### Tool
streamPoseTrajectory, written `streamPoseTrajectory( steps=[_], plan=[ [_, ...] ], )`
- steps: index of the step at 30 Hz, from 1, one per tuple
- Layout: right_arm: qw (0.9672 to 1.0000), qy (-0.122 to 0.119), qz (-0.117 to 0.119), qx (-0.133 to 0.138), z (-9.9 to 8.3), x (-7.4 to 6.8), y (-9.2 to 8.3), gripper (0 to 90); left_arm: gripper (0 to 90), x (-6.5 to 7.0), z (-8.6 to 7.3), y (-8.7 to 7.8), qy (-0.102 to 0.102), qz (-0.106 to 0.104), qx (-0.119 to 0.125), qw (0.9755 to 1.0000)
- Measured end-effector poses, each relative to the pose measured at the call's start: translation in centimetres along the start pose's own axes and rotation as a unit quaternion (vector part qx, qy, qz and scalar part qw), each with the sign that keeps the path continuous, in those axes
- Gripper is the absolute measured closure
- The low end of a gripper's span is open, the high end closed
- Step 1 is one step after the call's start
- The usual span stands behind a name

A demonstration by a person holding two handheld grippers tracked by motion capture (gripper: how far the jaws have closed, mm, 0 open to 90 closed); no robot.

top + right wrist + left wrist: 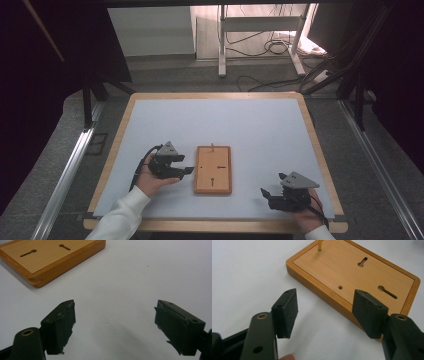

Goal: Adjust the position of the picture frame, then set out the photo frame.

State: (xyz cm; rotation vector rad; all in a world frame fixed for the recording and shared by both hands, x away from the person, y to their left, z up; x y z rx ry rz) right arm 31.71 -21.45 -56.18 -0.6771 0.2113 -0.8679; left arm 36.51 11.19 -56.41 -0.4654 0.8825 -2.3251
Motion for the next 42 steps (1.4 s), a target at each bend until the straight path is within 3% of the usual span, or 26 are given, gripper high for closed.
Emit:
streamPoseTrajectory(
  steps=[7,16,23,28,31,42],
  plan=[
    [1.0000,0.000,0.007,-0.005,0.0,-0.4,-0.1,18.3,34.2,0.0,0.5,0.0,0.000,0.003,0.011,0.9999],
    [0.9996,-0.009,0.023,-0.017,-0.2,-1.6,0.6,18.2,33.1,0.3,2.4,1.3,0.029,0.005,0.009,0.9995],
    [0.9993,-0.008,0.024,-0.028,-0.3,-1.8,0.7,18.2,32.2,-0.1,3.2,2.1,0.033,0.006,0.004,0.9994],
    [0.9994,-0.009,0.024,-0.025,-0.2,-2.0,0.7,18.2,32.0,-0.7,4.2,3.3,0.037,0.004,-0.002,0.9993],
    [0.9993,-0.010,0.026,-0.026,-0.2,-2.1,0.7,18.2,35.0,-0.7,4.9,4.0,0.038,-0.008,-0.002,0.9993],
    [0.9993,-0.012,0.026,-0.024,-0.1,-2.0,0.6,18.2,36.5,-1.0,6.7,6.5,0.052,-0.008,-0.006,0.9986]
  ],
)
Point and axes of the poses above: each handheld gripper's, and its own axes: y roughly forward along the jaws, z roughly out of its top, x roughly to its right, the point moved 8 cm from there along y, roughly forward along the jaws, and after that the axes turned 3 degrees about -x, right-handed, at the moved point
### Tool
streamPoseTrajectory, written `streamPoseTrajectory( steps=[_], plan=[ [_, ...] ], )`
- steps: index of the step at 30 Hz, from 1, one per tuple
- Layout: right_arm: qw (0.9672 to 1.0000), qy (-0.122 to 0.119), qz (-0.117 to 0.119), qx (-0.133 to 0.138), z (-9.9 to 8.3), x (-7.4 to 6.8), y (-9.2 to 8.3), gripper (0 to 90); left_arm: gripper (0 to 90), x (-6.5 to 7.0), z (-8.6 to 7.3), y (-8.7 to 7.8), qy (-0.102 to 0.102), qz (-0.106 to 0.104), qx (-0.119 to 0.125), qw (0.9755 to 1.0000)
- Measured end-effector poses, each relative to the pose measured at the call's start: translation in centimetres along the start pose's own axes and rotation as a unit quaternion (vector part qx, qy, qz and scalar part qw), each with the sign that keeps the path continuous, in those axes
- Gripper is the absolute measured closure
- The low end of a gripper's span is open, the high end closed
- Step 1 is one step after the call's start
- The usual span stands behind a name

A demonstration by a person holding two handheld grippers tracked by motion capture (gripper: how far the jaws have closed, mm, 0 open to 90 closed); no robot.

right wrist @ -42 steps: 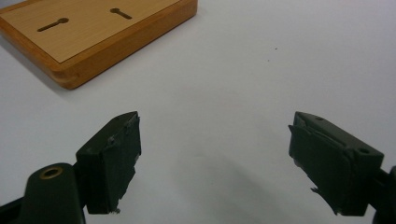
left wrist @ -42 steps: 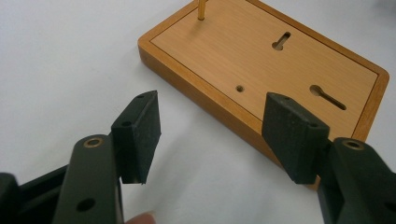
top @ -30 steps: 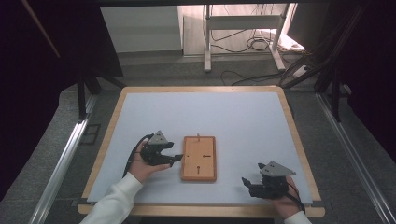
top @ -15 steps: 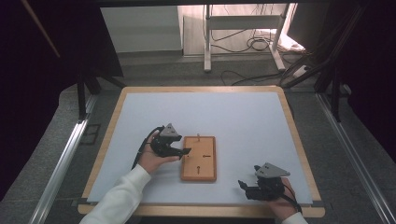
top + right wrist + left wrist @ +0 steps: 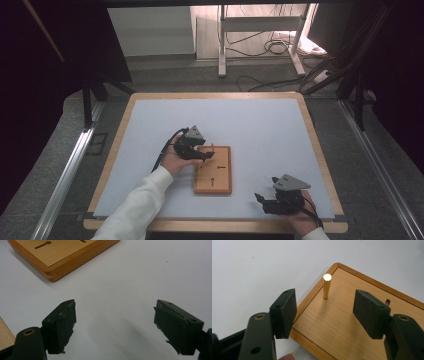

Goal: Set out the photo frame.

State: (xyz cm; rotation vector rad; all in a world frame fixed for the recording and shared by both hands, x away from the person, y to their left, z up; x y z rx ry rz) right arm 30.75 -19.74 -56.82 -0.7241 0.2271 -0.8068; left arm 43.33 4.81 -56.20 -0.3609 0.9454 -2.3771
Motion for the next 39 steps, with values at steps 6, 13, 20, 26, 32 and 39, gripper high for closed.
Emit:
streamPoseTrajectory(
  steps=[6,13,20,26,32,39],
  plan=[
    [1.0000,0.000,0.003,-0.002,0.1,-0.2,0.2,18.2,46.8,-0.4,0.4,0.8,0.000,0.007,0.005,1.0000],
    [1.0000,-0.004,0.004,-0.001,0.2,-0.3,0.3,18.2,64.1,-0.3,0.7,1.5,-0.001,-0.011,0.008,0.9999],
    [1.0000,-0.005,0.004,0.000,0.3,-0.3,0.3,18.2,78.1,-0.2,0.8,2.2,0.002,-0.021,0.001,0.9998],
    [1.0000,-0.007,0.004,0.000,0.4,-0.4,0.3,18.1,82.4,-0.1,0.9,2.4,-0.005,-0.028,0.002,0.9996],
    [0.9999,-0.013,0.006,0.001,0.6,-0.9,0.4,18.2,84.1,-0.1,0.9,2.4,-0.009,-0.035,0.001,0.9994],
    [0.9997,-0.015,0.019,0.007,1.2,-1.6,0.5,17.9,84.1,-0.3,0.9,2.4,-0.016,-0.050,-0.009,0.9986]
  ],
)
Point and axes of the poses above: each handheld gripper's, and its own axes: y roughly forward along the jaws, z roughly out of its top, x roughly to its right, the point moved 8 cm from there along y, roughly forward along the jaws, and after that the axes turned 3 degrees about -x, right-handed, at the moved point
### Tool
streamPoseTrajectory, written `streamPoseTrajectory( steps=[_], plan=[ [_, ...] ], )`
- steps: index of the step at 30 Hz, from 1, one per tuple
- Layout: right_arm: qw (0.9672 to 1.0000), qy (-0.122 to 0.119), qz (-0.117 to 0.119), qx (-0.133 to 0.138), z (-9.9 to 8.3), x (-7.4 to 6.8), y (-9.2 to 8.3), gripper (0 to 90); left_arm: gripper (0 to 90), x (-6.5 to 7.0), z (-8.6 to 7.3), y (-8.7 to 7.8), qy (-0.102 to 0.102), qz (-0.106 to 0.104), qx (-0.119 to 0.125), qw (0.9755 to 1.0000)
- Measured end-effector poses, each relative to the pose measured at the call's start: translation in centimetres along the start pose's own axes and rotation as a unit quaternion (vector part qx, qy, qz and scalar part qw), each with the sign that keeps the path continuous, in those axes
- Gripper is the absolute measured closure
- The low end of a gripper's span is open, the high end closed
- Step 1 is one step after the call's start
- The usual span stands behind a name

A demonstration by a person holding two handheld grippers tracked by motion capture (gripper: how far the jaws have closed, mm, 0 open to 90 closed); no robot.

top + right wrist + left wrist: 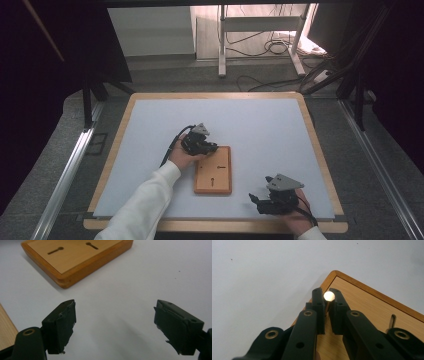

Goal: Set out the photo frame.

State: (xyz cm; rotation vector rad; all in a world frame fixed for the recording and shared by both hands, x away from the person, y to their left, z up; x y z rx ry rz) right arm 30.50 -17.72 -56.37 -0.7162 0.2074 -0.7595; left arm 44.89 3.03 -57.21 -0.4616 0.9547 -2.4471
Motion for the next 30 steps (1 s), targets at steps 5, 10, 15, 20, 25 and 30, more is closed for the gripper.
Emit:
streamPoseTrajectory(
  steps=[5,10,15,20,25,30],
  plan=[
    [0.9998,-0.020,0.005,0.003,1.0,-1.2,0.3,16.5,83.4,-0.1,0.0,0.0,-0.010,-0.014,-0.004,0.9998],
    [0.9981,-0.061,-0.001,-0.004,1.8,-2.4,1.0,14.9,83.4,-0.2,0.1,0.0,-0.007,-0.017,-0.013,0.9998],
    [0.9964,-0.083,-0.011,-0.012,2.4,-3.1,1.7,12.1,83.3,-0.2,0.2,0.0,-0.007,-0.023,-0.016,0.9996],
    [0.9946,-0.099,-0.021,-0.019,2.7,-3.6,2.4,10.9,83.3,-0.3,0.2,0.0,-0.006,-0.026,-0.020,0.9995],
    [0.9935,-0.111,-0.020,-0.018,3.4,-4.3,3.2,10.7,83.1,-0.4,0.2,0.0,-0.011,-0.035,-0.021,0.9991],
    [0.9900,-0.137,-0.024,-0.025,3.8,-5.1,4.2,10.5,83.0,-0.6,0.3,-0.1,-0.018,-0.045,-0.023,0.9986]
  ],
)
Point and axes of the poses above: each handheld gripper's, and its own axes: y roughly forward along the jaws, z roughly out of its top, x roughly to its right, the point moved 8 cm from there along y, roughly forward along the jaws, and after that the axes turned 3 degrees about -x, right-handed, at the moved point
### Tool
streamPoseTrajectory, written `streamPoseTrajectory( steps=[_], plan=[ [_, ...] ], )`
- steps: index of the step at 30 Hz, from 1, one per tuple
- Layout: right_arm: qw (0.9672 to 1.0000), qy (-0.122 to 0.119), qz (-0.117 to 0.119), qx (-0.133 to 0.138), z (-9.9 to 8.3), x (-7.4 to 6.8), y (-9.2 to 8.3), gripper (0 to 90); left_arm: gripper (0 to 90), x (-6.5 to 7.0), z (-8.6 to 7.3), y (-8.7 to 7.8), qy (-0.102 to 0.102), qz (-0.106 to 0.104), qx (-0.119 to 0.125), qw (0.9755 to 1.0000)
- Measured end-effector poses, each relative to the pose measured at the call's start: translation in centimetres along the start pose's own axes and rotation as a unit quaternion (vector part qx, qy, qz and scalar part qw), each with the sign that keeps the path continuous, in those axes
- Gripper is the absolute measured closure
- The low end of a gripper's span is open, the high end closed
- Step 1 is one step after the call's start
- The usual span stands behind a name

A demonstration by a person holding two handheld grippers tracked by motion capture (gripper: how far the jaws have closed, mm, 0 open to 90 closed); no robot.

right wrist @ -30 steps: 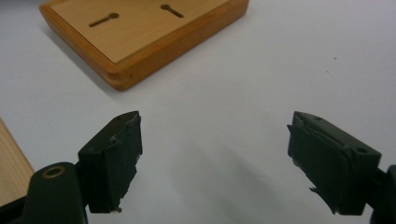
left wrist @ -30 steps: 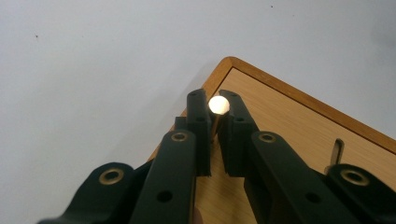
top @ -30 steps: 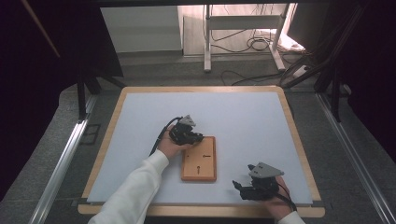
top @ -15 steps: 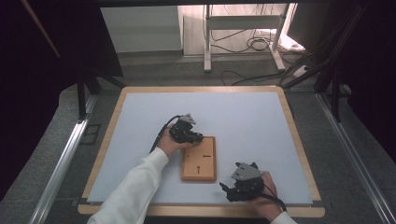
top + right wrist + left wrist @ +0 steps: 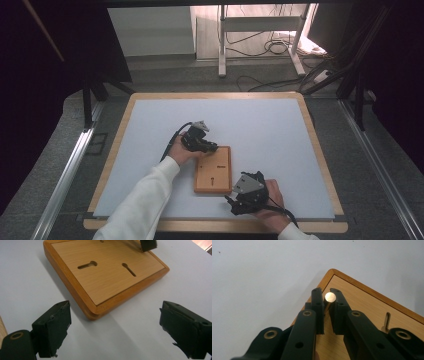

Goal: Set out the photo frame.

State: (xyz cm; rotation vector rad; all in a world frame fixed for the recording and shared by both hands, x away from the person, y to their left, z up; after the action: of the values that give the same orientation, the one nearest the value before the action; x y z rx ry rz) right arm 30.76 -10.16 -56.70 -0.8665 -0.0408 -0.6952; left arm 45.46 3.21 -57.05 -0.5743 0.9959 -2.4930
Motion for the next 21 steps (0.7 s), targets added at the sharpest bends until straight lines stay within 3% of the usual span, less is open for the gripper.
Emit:
streamPoseTrajectory(
  steps=[21],
  plan=[
    [0.9984,-0.050,-0.022,-0.017,1.4,-1.6,3.0,9.3,83.0,-0.5,0.3,0.0,-0.016,-0.029,-0.010,0.9994]
  ],
)
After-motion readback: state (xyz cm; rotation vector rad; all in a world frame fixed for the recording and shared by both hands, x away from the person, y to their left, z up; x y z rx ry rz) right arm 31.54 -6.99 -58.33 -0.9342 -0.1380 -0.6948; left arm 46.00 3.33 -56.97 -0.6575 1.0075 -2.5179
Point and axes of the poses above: each handheld gripper's, and its own axes: y roughly forward along the jaws, z roughly out of its top, x roughly to its right, the point moved 8 cm from there along y, roughly forward along the jaws, and after that the axes turned 3 degrees about -x, right-handed, at the moved point
